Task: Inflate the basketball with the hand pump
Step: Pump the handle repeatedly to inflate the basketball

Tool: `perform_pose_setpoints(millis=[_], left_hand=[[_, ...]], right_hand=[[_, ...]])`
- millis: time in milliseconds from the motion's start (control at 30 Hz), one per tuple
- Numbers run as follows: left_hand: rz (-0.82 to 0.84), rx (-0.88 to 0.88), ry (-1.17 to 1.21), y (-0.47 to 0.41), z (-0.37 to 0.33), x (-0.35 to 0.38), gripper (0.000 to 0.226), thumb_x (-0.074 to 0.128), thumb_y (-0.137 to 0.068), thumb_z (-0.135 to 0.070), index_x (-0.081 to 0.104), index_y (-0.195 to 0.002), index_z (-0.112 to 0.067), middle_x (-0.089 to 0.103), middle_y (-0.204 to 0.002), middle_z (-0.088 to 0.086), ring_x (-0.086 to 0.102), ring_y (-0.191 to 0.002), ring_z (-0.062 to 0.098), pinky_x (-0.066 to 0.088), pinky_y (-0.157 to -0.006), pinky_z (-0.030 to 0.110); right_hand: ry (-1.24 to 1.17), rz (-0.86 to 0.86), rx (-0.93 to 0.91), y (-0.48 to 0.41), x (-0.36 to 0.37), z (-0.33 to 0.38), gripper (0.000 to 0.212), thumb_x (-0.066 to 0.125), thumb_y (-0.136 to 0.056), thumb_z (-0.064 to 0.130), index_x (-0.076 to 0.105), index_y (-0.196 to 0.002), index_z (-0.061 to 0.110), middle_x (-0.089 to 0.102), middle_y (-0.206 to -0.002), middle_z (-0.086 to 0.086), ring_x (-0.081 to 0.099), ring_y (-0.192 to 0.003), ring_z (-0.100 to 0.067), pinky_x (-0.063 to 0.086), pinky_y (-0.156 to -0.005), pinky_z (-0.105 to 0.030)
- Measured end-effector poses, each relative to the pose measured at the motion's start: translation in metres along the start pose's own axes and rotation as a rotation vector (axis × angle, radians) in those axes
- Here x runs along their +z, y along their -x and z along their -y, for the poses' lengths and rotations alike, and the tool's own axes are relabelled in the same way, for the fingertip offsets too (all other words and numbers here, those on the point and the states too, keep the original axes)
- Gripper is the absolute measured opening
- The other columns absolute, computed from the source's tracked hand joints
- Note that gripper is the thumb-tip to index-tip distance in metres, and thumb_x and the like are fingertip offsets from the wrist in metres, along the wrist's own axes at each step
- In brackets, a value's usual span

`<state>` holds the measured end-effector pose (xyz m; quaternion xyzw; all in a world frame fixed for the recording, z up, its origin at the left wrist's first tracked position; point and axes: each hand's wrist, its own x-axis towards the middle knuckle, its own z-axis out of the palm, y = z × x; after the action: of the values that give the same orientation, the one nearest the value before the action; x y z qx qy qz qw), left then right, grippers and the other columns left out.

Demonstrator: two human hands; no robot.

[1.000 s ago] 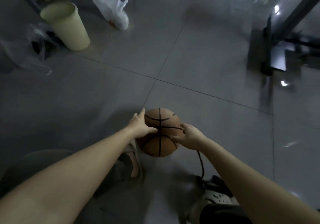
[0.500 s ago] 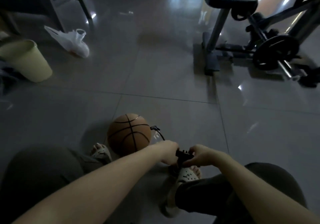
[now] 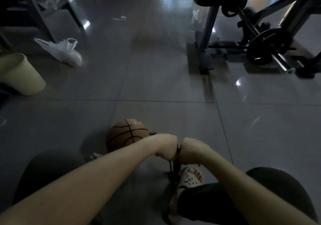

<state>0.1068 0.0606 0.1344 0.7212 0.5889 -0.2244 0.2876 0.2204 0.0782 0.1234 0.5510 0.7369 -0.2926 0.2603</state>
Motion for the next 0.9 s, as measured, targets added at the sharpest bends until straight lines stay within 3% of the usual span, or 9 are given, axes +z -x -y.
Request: perform_pose_setpoints(millis=[133, 200, 267, 367, 433, 567, 700, 767, 900], left_hand=[[0.008, 0.024, 0.05, -0.03, 0.014, 0.031, 0.027, 0.056, -0.092, -0.012, 0.049, -0.067, -0.013, 0.049, -0.063, 0.004, 0.054, -0.06, 0.023, 0.045, -0.058, 0.034], [0.024, 0.027, 0.088, -0.051, 0.015, 0.042, 0.028, 0.055, -0.093, -0.012, 0.048, -0.066, -0.013, 0.048, -0.063, 0.005, 0.048, -0.054, 0.021, 0.039, -0.049, 0.031], [0.019, 0.013, 0.138, -0.07, 0.013, 0.054, 0.025, 0.058, -0.091, -0.015, 0.05, -0.068, -0.014, 0.052, -0.065, 0.004, 0.049, -0.054, 0.018, 0.04, -0.048, 0.03], [0.067, 0.018, 0.176, -0.089, 0.007, 0.072, 0.013, 0.061, -0.09, -0.019, 0.059, -0.079, -0.012, 0.06, -0.074, 0.005, 0.059, -0.065, 0.021, 0.054, -0.06, 0.036], [0.065, 0.011, 0.187, -0.096, 0.005, 0.082, 0.01, 0.062, -0.089, -0.02, 0.062, -0.084, -0.012, 0.06, -0.076, 0.005, 0.059, -0.067, 0.022, 0.052, -0.059, 0.035], [0.058, -0.038, 0.189, -0.082, 0.0, 0.079, 0.013, 0.062, -0.09, -0.022, 0.06, -0.086, -0.01, 0.063, -0.085, 0.008, 0.062, -0.076, 0.027, 0.05, -0.063, 0.036], [0.109, -0.029, 0.19, -0.05, -0.001, 0.058, 0.02, 0.066, -0.091, -0.025, 0.057, -0.078, -0.013, 0.059, -0.077, 0.006, 0.057, -0.067, 0.023, 0.047, -0.058, 0.035], [0.077, -0.013, 0.234, -0.027, 0.002, 0.031, 0.02, 0.07, -0.089, -0.024, 0.06, -0.075, -0.014, 0.059, -0.071, 0.005, 0.055, -0.062, 0.022, 0.044, -0.053, 0.032], [-0.003, -0.029, 0.313, 0.011, 0.005, -0.04, 0.01, 0.074, -0.084, -0.019, 0.068, -0.081, -0.012, 0.059, -0.065, 0.003, 0.053, -0.054, 0.02, 0.041, -0.047, 0.028]], right_hand=[[-0.033, -0.101, -0.095, -0.034, 0.029, -0.015, 0.018, 0.064, -0.085, 0.033, 0.053, -0.085, 0.019, 0.056, -0.077, 0.003, 0.062, -0.075, -0.02, 0.054, -0.068, -0.033], [-0.045, -0.08, -0.123, -0.049, 0.034, -0.024, 0.02, 0.063, -0.086, 0.035, 0.05, -0.086, 0.019, 0.053, -0.078, 0.002, 0.062, -0.077, -0.022, 0.052, -0.067, -0.034], [-0.065, -0.059, -0.109, -0.063, 0.044, -0.034, 0.021, 0.061, -0.086, 0.036, 0.05, -0.085, 0.018, 0.052, -0.077, 0.002, 0.061, -0.077, -0.022, 0.051, -0.067, -0.034], [-0.07, -0.001, -0.068, -0.074, 0.067, -0.042, 0.018, 0.059, -0.089, 0.035, 0.056, -0.095, 0.018, 0.058, -0.083, 0.001, 0.062, -0.081, -0.021, 0.055, -0.075, -0.034], [-0.058, 0.016, -0.059, -0.076, 0.076, -0.045, 0.02, 0.058, -0.089, 0.036, 0.058, -0.098, 0.018, 0.062, -0.093, -0.001, 0.064, -0.087, -0.022, 0.056, -0.078, -0.035], [-0.038, 0.032, -0.042, -0.064, 0.07, -0.038, 0.017, 0.058, -0.088, 0.033, 0.055, -0.092, 0.017, 0.061, -0.09, -0.002, 0.064, -0.085, -0.023, 0.055, -0.074, -0.036], [0.084, 0.18, -0.035, -0.029, 0.039, -0.018, 0.029, 0.066, -0.089, 0.033, 0.063, -0.111, 0.014, 0.063, -0.103, -0.007, 0.066, -0.098, -0.027, 0.055, -0.084, -0.036], [0.115, 0.206, -0.067, -0.006, 0.003, -0.01, 0.025, 0.071, -0.087, 0.028, 0.068, -0.105, 0.01, 0.067, -0.093, -0.01, 0.067, -0.085, -0.026, 0.054, -0.077, -0.034], [0.009, 0.148, -0.107, 0.022, -0.067, -0.005, 0.014, 0.072, -0.084, 0.023, 0.069, -0.087, 0.01, 0.057, -0.068, -0.005, 0.048, -0.052, -0.017, 0.045, -0.055, -0.03]])
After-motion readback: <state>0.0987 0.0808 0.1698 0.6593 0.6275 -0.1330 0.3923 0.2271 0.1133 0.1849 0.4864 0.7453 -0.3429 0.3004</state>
